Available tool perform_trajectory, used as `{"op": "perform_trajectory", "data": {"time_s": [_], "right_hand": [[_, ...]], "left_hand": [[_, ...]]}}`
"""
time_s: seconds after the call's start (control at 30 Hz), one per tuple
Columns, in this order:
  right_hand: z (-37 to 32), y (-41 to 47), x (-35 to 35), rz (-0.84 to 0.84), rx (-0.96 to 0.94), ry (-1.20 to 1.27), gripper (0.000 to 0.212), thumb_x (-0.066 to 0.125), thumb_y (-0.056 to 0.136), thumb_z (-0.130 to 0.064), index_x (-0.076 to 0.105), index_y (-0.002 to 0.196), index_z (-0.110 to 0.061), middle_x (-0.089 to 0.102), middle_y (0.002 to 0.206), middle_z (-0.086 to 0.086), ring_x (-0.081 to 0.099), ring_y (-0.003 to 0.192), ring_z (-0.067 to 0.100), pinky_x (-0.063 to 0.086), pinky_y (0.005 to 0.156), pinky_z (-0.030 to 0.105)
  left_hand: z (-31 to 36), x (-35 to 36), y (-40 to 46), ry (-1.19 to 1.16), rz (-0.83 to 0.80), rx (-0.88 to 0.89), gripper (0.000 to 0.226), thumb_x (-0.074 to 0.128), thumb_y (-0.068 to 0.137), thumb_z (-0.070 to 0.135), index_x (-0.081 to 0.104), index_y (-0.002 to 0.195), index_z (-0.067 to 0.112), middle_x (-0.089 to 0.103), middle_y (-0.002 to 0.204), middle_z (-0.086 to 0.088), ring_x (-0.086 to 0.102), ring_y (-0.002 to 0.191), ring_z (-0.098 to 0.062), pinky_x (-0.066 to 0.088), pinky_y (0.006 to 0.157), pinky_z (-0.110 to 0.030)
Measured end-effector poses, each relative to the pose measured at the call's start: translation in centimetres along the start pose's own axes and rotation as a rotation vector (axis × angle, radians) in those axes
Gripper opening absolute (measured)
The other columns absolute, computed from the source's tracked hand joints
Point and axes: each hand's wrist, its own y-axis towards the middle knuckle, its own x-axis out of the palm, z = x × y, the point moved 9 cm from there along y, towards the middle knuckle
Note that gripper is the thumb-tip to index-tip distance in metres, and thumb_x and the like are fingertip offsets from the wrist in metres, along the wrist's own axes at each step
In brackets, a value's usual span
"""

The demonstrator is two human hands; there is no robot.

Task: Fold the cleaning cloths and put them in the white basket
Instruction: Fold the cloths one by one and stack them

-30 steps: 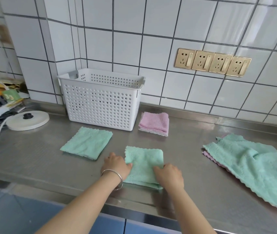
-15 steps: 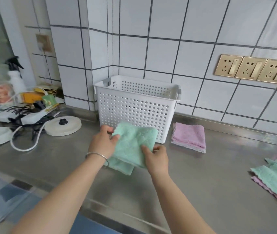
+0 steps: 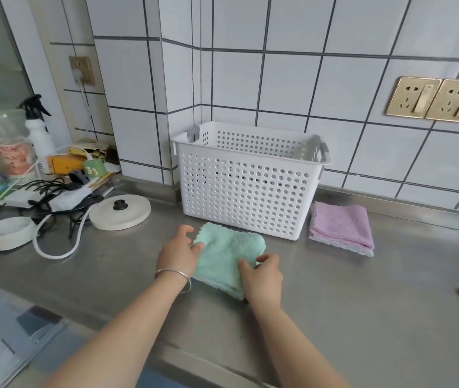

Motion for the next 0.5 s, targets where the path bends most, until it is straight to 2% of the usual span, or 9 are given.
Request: {"op": "perform_trajectory", "data": {"time_s": [0.23,0.33,0.5], "right_hand": [[0.0,0.5,0.2,-0.031,-0.013,-0.107,0.023,0.056,0.086,-0.024,0.038,0.095,-0.013,0.046,0.076,-0.005,0.051,0.078,0.023,0.040,0.066,0.028],[0.1,0.7,0.5,-0.049,0.002,-0.184,0.015,0.046,0.086,-0.015,0.040,0.098,-0.009,0.050,0.087,0.003,0.052,0.080,0.027,0.045,0.068,0.032],[0.3,0.8,1.0,-0.106,0.029,-0.267,0.025,0.037,0.084,-0.008,0.043,0.108,-0.005,0.057,0.100,0.012,0.060,0.094,0.033,0.055,0.078,0.041]], "left_hand": [[-1.3,1.2,0.5,0.053,-0.037,-0.058,0.037,0.059,0.084,0.034,0.051,0.118,0.024,0.066,0.114,-0.003,0.059,0.107,-0.030,0.046,0.087,-0.035],[-1.4,1.2,0.8,0.061,-0.042,-0.073,0.037,0.063,0.081,0.036,0.053,0.115,0.024,0.068,0.113,-0.001,0.060,0.107,-0.028,0.047,0.088,-0.033],[-1.9,1.7,0.9,0.142,-0.099,-0.119,0.035,0.063,0.080,0.042,0.057,0.110,0.024,0.068,0.115,-0.001,0.060,0.107,-0.028,0.047,0.085,-0.032]]}}
